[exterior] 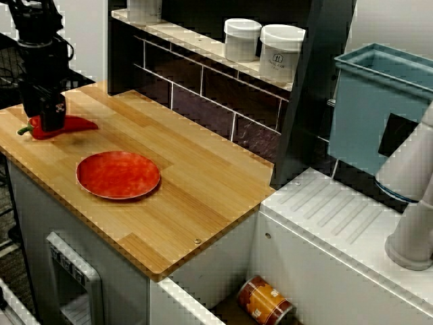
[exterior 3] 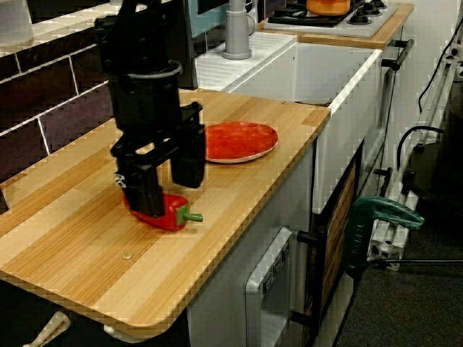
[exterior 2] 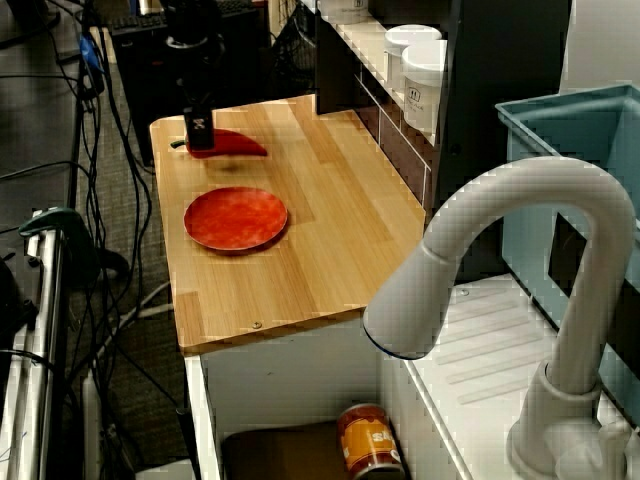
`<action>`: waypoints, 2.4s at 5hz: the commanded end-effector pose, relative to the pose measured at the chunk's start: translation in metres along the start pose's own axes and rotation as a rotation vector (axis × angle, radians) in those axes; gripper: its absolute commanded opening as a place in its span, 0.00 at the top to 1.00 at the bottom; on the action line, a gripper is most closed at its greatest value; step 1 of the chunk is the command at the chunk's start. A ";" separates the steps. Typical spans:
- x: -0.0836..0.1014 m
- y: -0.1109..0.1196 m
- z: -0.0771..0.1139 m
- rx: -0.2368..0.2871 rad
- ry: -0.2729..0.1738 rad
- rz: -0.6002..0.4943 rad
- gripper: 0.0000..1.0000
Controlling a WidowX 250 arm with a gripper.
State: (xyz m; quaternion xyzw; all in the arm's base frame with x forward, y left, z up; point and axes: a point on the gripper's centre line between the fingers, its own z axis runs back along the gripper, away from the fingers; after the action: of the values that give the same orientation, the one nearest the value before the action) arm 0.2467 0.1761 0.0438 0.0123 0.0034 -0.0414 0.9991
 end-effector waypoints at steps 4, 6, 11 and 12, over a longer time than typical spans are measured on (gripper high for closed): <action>-0.005 -0.005 0.004 -0.058 0.051 0.015 1.00; -0.001 -0.058 0.055 -0.140 0.038 -0.137 1.00; 0.032 -0.108 0.066 0.081 -0.038 -0.904 1.00; 0.040 -0.107 0.069 0.060 -0.057 -0.974 1.00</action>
State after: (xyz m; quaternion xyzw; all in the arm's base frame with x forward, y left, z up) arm 0.2822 0.0530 0.0998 0.0220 -0.0027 -0.5029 0.8640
